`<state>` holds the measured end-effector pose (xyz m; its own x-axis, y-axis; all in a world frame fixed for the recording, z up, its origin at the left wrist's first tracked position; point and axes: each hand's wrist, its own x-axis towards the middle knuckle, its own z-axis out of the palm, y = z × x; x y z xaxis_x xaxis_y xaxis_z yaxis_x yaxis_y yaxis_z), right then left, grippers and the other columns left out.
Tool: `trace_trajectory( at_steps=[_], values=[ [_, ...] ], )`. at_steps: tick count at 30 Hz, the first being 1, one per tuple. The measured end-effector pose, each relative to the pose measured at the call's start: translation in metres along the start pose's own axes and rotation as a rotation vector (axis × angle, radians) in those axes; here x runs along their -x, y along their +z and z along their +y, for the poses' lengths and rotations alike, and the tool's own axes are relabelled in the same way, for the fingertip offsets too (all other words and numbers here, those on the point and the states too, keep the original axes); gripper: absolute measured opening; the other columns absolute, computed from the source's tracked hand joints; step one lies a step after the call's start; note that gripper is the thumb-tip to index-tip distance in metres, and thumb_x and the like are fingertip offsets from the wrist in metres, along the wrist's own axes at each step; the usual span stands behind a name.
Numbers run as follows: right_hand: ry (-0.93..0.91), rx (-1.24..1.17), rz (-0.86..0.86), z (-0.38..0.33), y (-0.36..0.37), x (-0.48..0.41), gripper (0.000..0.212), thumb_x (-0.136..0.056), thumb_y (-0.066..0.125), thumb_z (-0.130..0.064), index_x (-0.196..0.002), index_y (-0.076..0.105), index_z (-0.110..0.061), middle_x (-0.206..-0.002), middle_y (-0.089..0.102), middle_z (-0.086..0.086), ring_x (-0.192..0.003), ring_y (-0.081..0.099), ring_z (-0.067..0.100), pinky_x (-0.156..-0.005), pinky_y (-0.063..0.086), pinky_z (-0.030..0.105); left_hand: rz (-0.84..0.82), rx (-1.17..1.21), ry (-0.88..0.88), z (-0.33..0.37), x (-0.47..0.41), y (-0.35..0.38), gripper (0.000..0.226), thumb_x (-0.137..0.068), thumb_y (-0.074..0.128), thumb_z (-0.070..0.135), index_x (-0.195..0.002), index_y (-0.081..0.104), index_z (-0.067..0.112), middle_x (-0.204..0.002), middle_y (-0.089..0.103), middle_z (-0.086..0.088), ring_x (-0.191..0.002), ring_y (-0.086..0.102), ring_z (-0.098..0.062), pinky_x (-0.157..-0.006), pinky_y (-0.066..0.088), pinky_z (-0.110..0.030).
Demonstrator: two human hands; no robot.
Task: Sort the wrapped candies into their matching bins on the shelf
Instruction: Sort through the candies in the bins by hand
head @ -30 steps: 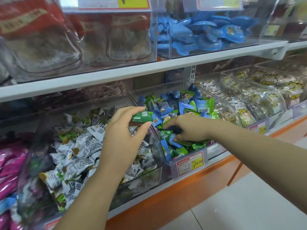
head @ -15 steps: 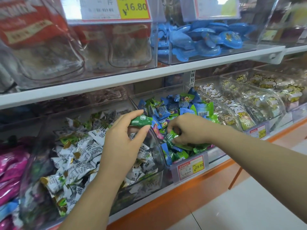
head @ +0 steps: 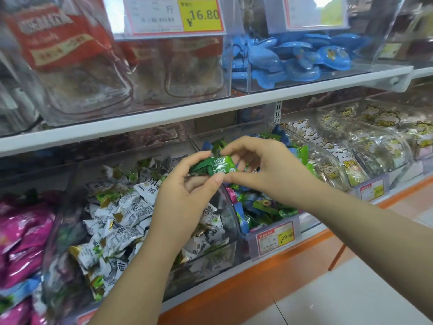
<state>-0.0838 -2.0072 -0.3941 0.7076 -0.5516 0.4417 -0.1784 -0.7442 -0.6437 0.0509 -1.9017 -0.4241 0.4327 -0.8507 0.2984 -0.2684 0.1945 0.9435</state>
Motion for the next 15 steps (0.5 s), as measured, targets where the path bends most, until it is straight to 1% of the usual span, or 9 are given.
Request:
trace_trajectory(
  at_steps=[3,5,6,7,9,10,11,13,15],
  values=[
    [0.042,-0.187,-0.078,0.003,0.003,-0.001,0.036,-0.077,0.076,-0.01,-0.106,0.06,-0.025,-0.089,0.063,-0.001,-0.074,0.06,0.013,-0.074,0.052,0.024,0.035,0.021,-0.013,-0.004,-0.003,-0.004,0.034,-0.084,0.068,0.018,-0.11,0.059,0.038,-0.074,0.073,0.008,-0.074,0.068,-0.009,-0.075,0.052,-0.018],
    [0.118,-0.347,-0.084,0.014,0.001,-0.004,0.038,-0.079,0.072,-0.004,-0.107,0.058,-0.026,-0.09,0.067,-0.001,-0.075,0.062,0.012,-0.077,0.053,0.025,0.065,0.031,-0.026,-0.006,-0.004,-0.005,0.034,-0.085,0.068,0.015,-0.107,0.06,0.039,-0.074,0.073,0.004,-0.074,0.069,-0.014,-0.075,0.054,-0.024],
    [0.154,-0.352,-0.072,0.022,0.0,-0.006,0.035,-0.08,0.071,-0.006,-0.107,0.059,-0.026,-0.09,0.069,-0.001,-0.077,0.065,0.012,-0.079,0.053,0.025,0.077,0.027,-0.035,-0.006,-0.004,-0.006,0.033,-0.085,0.068,0.015,-0.106,0.06,0.04,-0.075,0.073,0.003,-0.073,0.068,-0.02,-0.073,0.054,-0.025],
    [0.198,-0.302,-0.078,0.031,0.0,-0.007,0.031,-0.082,0.069,-0.008,-0.107,0.059,-0.024,-0.091,0.069,-0.002,-0.08,0.067,0.012,-0.082,0.053,0.026,0.09,0.024,-0.042,-0.006,-0.004,-0.006,0.033,-0.086,0.067,0.015,-0.105,0.06,0.041,-0.074,0.072,0.003,-0.071,0.066,-0.024,-0.067,0.053,-0.021],
    [0.277,-0.087,-0.183,0.047,0.005,-0.008,0.025,-0.087,0.066,-0.017,-0.111,0.061,-0.021,-0.1,0.068,-0.003,-0.089,0.067,0.016,-0.085,0.053,0.029,0.11,0.018,-0.049,-0.007,-0.005,-0.007,0.031,-0.087,0.067,0.017,-0.103,0.059,0.042,-0.071,0.07,0.0,-0.069,0.06,-0.023,-0.056,0.047,-0.015],
    [0.291,0.043,-0.27,0.054,0.01,-0.009,0.028,-0.088,0.065,-0.021,-0.116,0.061,-0.021,-0.108,0.066,-0.004,-0.091,0.065,0.014,-0.086,0.052,0.028,0.112,0.008,-0.051,-0.007,-0.005,-0.007,0.031,-0.087,0.066,0.018,-0.102,0.059,0.044,-0.073,0.07,-0.005,-0.07,0.058,-0.021,-0.054,0.046,-0.016],
    [0.278,0.152,-0.36,0.058,0.016,-0.009,0.035,-0.088,0.065,-0.024,-0.122,0.059,-0.021,-0.116,0.063,-0.005,-0.091,0.062,0.005,-0.087,0.049,0.025,0.107,0.0,-0.054,-0.008,-0.005,-0.007,0.031,-0.087,0.066,0.019,-0.102,0.058,0.045,-0.077,0.07,-0.012,-0.07,0.057,-0.02,-0.056,0.045,-0.018],
    [0.225,0.248,-0.487,0.061,0.026,-0.013,0.041,-0.089,0.064,-0.025,-0.129,0.055,-0.02,-0.121,0.059,-0.006,-0.077,0.049,-0.02,-0.08,0.04,0.013,0.095,-0.012,-0.062,-0.008,-0.005,-0.008,0.03,-0.087,0.066,0.021,-0.101,0.058,0.046,-0.081,0.066,-0.02,-0.07,0.055,-0.019,-0.058,0.042,-0.02],
    [0.197,0.243,-0.501,0.061,0.03,-0.019,0.028,-0.086,0.066,-0.021,-0.113,0.06,-0.02,-0.107,0.06,-0.009,-0.062,0.045,-0.025,-0.066,0.034,0.005,0.095,-0.029,-0.063,-0.009,-0.006,-0.008,0.03,-0.087,0.066,0.022,-0.102,0.057,0.047,-0.079,0.065,-0.02,-0.069,0.055,-0.018,-0.054,0.04,-0.016]
  ],
)
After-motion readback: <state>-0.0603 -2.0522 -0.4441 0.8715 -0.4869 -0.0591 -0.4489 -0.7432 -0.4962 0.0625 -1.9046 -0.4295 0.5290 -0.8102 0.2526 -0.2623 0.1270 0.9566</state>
